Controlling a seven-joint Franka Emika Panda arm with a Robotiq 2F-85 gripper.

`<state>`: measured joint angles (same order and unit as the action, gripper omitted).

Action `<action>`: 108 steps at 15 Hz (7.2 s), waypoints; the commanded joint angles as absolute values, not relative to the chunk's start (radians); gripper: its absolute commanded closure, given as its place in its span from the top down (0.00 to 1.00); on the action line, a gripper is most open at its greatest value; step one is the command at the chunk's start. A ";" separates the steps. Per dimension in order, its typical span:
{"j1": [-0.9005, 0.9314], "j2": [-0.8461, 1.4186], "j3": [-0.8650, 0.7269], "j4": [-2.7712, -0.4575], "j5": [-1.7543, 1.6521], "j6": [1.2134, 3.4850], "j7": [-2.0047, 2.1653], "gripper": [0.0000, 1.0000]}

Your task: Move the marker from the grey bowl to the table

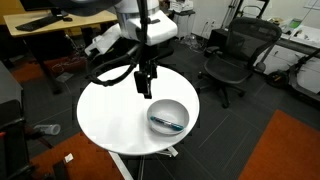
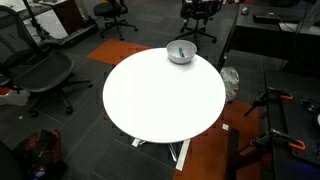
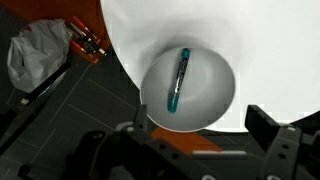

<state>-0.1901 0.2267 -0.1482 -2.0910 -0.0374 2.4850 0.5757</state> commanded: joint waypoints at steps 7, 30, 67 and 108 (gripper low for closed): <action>-0.158 0.452 -0.206 -1.927 0.062 2.471 0.601 1.00; -0.188 0.765 -0.220 -1.651 0.151 2.459 0.576 1.00; -0.034 0.459 -0.267 -1.884 0.014 2.500 0.559 0.05; 0.098 0.501 -0.177 -2.218 0.001 2.885 0.434 0.44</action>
